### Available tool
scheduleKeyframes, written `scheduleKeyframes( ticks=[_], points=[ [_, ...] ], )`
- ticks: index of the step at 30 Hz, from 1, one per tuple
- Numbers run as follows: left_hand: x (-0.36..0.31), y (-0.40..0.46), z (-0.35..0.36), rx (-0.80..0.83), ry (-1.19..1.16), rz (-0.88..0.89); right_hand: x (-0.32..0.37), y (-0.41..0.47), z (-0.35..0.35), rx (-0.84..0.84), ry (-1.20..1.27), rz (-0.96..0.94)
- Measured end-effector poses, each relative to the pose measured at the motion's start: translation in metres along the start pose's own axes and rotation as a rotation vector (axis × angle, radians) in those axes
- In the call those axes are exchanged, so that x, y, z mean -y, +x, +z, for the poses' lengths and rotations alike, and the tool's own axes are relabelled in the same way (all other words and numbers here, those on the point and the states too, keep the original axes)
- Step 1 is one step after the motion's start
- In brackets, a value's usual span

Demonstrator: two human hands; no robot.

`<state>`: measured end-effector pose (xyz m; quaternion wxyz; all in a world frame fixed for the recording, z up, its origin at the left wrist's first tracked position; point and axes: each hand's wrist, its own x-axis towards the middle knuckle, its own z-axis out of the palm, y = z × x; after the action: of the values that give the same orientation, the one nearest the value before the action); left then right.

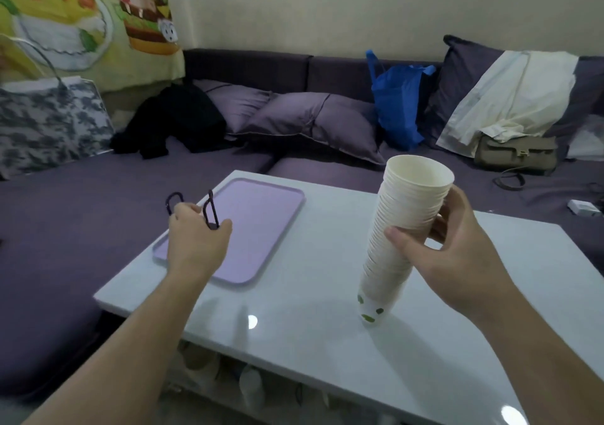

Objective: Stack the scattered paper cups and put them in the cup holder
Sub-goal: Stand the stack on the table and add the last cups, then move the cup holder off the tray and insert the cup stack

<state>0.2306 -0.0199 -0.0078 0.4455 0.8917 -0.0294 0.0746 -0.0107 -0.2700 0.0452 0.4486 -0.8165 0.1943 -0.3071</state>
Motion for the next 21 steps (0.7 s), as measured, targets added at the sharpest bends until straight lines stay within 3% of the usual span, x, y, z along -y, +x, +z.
scheduleKeyframes(
  ticks=[5,10,16,21],
  points=[
    [0.054,0.012,0.021,0.133,0.126,-0.109,-0.001,-0.001,0.004,-0.025,0.012,-0.015],
    [0.062,0.023,0.025,0.009,0.306,-0.244,-0.002,0.001,0.008,-0.023,0.027,-0.034],
    [0.073,0.042,0.04,0.001,0.166,-0.333,-0.008,0.003,0.011,-0.029,0.061,-0.047],
    [0.082,0.049,0.048,-0.02,0.171,-0.29,-0.027,0.004,0.017,0.091,0.045,0.125]
  ],
)
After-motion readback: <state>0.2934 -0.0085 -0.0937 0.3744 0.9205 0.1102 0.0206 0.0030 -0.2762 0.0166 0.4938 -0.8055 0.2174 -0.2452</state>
